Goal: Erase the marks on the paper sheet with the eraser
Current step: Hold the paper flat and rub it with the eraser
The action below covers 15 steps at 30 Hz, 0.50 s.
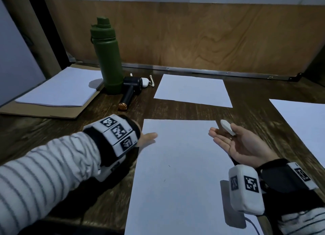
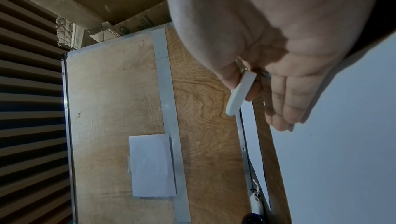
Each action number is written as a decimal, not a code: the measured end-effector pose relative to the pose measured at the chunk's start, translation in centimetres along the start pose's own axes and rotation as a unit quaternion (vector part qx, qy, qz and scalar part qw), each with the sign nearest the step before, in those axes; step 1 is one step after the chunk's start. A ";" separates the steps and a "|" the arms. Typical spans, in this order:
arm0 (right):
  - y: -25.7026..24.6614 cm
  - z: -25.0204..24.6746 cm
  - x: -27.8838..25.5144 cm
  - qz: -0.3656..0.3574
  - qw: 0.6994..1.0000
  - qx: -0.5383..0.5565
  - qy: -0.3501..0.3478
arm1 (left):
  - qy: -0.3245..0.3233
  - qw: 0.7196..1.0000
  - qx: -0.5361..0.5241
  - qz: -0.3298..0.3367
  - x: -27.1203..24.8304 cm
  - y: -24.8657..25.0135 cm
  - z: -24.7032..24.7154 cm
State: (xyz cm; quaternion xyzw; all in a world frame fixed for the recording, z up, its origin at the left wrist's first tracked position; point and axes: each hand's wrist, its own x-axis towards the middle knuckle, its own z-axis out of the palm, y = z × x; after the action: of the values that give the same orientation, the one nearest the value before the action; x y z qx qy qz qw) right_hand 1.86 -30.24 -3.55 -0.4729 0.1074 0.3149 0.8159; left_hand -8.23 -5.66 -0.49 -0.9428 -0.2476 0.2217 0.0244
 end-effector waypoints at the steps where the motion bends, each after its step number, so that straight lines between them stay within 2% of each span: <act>1: 0.0 0.2 -0.1 -0.003 1.000 -0.007 0.006 | -0.005 1.000 0.020 -0.022 -0.2 -0.7 -0.1; 2: 0.0 0.4 -0.2 -0.007 1.000 -0.020 0.011 | -0.013 0.999 0.046 -0.025 -0.5 -1.3 -0.3; 3: -0.1 0.7 -0.3 -0.012 0.999 -0.040 0.017 | -0.021 0.998 0.066 0.001 -0.2 -1.8 -0.3; 5: -0.2 1.5 -0.5 -0.026 0.992 -0.122 0.024 | -0.030 0.994 0.054 0.095 0.2 -2.3 -0.6; 7: -0.4 2.9 -0.5 -0.037 0.968 -0.246 0.018 | -0.041 0.986 0.030 0.159 0.2 -2.3 -0.9; 11: -0.4 6.9 -0.3 -0.058 0.881 -0.466 -0.057 | -0.058 0.976 0.019 0.211 0.9 -1.5 -0.8; 15: 0.7 10.7 1.5 -0.054 0.791 -0.598 -0.118 | -0.075 0.972 0.033 0.220 1.4 -1.3 -0.6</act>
State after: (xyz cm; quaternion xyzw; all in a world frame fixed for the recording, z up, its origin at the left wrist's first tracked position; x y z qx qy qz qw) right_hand 1.30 -20.41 0.89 -0.8306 -0.2246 0.3252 0.3924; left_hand -7.46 -3.85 -0.35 -0.9535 -0.0280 0.3000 -0.0125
